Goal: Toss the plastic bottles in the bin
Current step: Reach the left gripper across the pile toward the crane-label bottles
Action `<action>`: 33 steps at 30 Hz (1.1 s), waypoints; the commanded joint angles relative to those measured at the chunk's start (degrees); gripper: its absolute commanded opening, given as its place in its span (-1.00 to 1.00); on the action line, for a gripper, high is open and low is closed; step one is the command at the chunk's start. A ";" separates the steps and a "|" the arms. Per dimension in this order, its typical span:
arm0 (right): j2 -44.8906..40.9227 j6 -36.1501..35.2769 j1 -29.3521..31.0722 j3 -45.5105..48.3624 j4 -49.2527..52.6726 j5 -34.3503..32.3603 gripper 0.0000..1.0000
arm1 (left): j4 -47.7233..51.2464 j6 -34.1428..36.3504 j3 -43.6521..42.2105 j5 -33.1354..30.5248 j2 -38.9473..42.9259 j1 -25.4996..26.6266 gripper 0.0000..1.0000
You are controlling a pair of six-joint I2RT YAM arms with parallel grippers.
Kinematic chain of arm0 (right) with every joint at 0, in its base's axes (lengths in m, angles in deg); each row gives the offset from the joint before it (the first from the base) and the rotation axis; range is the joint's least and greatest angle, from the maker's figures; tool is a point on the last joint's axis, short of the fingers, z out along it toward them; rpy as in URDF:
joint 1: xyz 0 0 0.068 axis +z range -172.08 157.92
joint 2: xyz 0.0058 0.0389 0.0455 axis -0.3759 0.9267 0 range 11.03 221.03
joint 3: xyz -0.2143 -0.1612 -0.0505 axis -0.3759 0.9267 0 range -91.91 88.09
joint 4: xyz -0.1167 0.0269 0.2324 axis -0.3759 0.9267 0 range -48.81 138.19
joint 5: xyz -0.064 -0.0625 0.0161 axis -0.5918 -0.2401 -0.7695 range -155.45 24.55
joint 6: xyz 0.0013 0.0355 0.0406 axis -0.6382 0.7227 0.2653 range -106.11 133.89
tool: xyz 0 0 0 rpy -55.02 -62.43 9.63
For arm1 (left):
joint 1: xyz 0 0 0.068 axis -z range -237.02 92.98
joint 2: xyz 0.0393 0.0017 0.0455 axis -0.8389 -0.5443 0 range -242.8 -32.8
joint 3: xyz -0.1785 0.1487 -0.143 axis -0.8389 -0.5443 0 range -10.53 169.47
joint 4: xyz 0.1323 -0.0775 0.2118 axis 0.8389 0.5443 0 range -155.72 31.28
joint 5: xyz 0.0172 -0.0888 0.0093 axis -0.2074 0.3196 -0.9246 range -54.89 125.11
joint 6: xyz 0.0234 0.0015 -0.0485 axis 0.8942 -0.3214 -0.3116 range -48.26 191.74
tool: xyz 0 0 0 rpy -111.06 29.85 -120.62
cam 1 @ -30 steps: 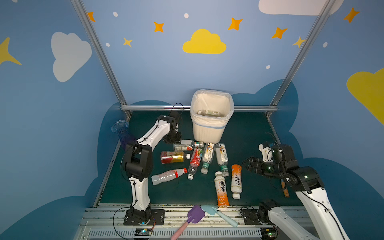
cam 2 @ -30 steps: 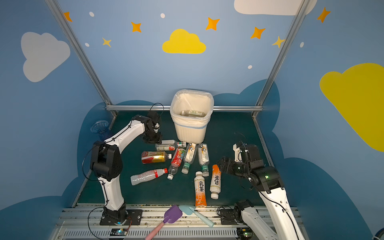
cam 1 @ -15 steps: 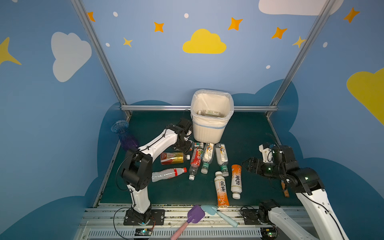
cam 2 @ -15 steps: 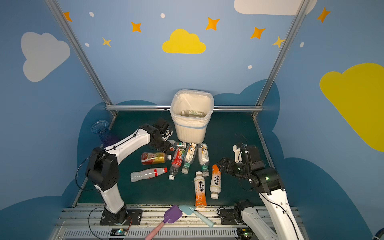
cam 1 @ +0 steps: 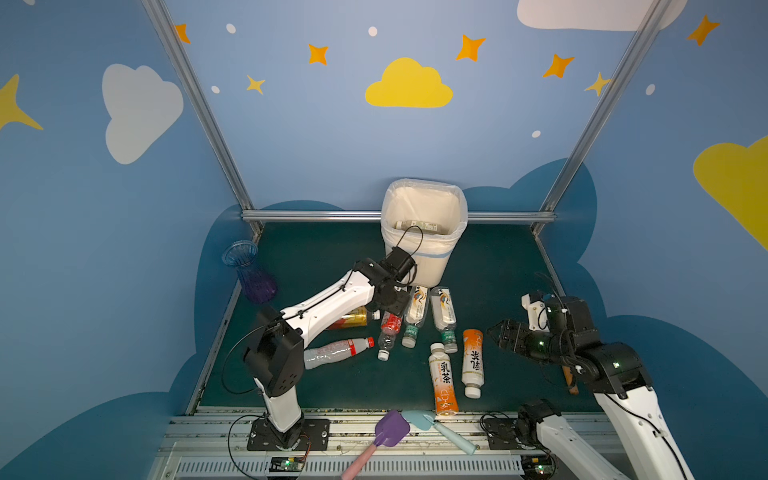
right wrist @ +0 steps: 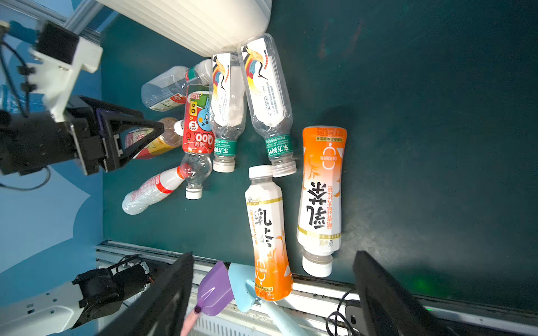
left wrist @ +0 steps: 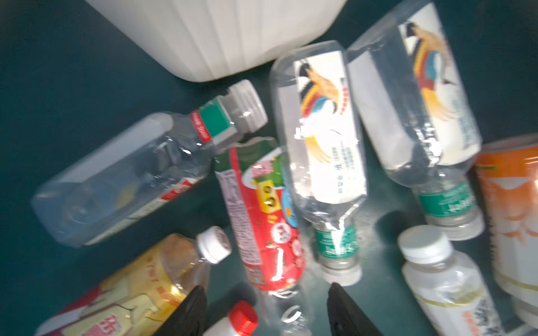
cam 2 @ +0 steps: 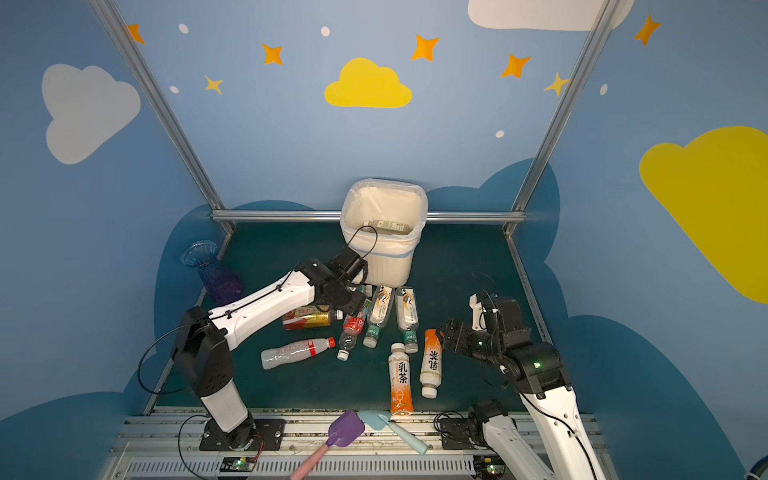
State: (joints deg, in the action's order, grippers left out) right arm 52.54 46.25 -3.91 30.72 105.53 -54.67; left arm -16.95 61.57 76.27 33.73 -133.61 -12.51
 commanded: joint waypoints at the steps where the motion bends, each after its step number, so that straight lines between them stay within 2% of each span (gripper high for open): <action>1: 2.02 -0.01 0.20 1.23 1.31 -1.94 0.73 | 0.10 -12.75 2.81 -1.48 0.25 3.64 0.35; 4: 3.85 -0.55 0.15 2.53 -0.08 -2.10 0.74 | -0.99 -17.59 6.03 -0.63 -2.29 4.82 0.40; 9: 7.02 -1.59 0.06 3.64 -2.89 -1.17 0.75 | -1.38 -21.09 14.62 -0.29 -10.17 6.49 0.48; 15: 7.70 -3.05 -0.30 3.19 -3.59 -1.72 0.77 | 7.02 -23.62 32.35 -2.32 -23.37 9.63 0.61; 19: 7.96 -4.62 -1.74 2.36 -3.35 -1.59 0.78 | 10.88 -25.42 40.64 -3.15 -29.52 10.94 0.65; 23: 8.27 -7.01 -4.10 1.31 -2.25 0.21 0.78 | 13.95 -26.51 44.84 -5.01 -33.21 10.88 0.65; 33: 8.84 -10.63 -8.01 0.94 -2.02 4.92 0.78 | 16.78 -27.23 52.18 -4.35 -40.05 10.07 0.60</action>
State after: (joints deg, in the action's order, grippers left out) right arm 61.11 37.66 -11.21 33.54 102.58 -51.78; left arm -2.52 34.79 126.13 30.27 -171.73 -2.24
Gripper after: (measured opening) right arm 0.890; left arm 0.805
